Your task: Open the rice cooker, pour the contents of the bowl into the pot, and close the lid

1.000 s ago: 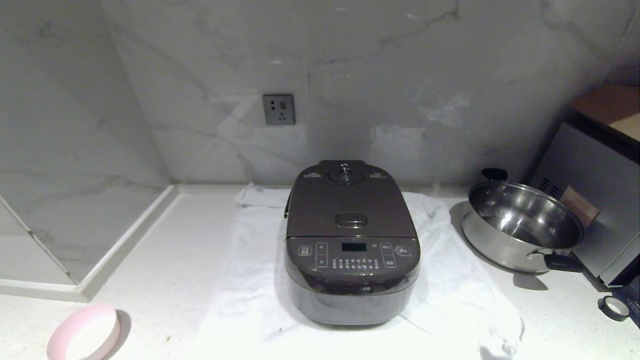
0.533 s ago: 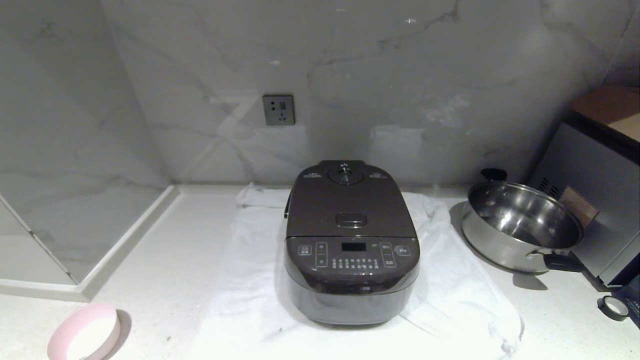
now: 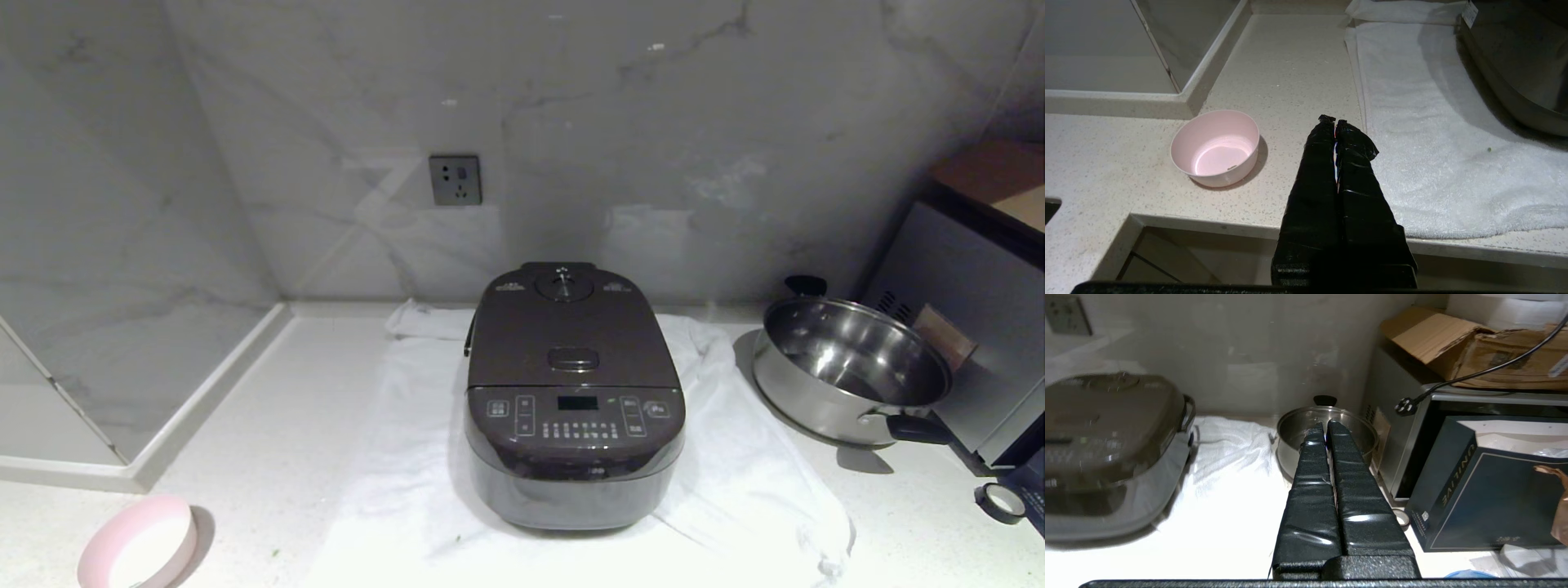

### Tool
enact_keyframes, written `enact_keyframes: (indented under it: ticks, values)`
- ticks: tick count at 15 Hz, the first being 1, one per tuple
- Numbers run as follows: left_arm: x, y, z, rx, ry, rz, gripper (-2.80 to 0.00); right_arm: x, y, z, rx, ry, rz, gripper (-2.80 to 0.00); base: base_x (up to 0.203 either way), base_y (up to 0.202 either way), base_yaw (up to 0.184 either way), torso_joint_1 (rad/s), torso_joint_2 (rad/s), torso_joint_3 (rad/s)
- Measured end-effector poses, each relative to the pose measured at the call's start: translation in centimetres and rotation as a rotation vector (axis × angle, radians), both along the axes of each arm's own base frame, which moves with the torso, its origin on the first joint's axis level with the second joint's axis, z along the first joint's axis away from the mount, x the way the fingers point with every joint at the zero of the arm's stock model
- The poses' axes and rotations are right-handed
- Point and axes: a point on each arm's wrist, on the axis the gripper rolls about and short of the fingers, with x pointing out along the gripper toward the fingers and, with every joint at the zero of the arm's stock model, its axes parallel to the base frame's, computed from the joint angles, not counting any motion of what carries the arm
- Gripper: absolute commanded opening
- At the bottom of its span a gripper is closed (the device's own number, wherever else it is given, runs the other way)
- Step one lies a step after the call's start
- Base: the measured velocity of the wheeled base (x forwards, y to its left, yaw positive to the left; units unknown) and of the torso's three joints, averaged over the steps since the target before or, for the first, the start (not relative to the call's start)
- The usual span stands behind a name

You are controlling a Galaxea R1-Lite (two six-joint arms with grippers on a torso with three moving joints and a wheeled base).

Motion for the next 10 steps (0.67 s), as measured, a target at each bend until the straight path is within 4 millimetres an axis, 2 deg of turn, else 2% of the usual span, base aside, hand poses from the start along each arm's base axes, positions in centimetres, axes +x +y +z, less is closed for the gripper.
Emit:
enact_keyframes:
  ticks: [4, 7, 10]
  values:
    - [0.2, 0.0, 0.0, -0.027, -0.041, 0.013, -2.80, 0.7, 0.1, -3.7, 0.050, 0.041, 0.054, -2.80, 0.000, 0.000, 0.000, 0.000, 0.00, 0.000]
    - [0.5, 0.0, 0.1, -0.049, -0.092, 0.018, -2.80, 2.5, 0.0, -6.3, 0.039, 0.095, -0.019, -2.80, 0.000, 0.000, 0.000, 0.000, 0.00, 0.000]
    - [0.5, 0.0, 0.0, -0.034, -0.094, 0.016, -2.80, 5.1, 0.0, -9.8, -0.003, 0.120, -0.023, -2.80, 0.000, 0.000, 0.000, 0.000, 0.00, 0.000]
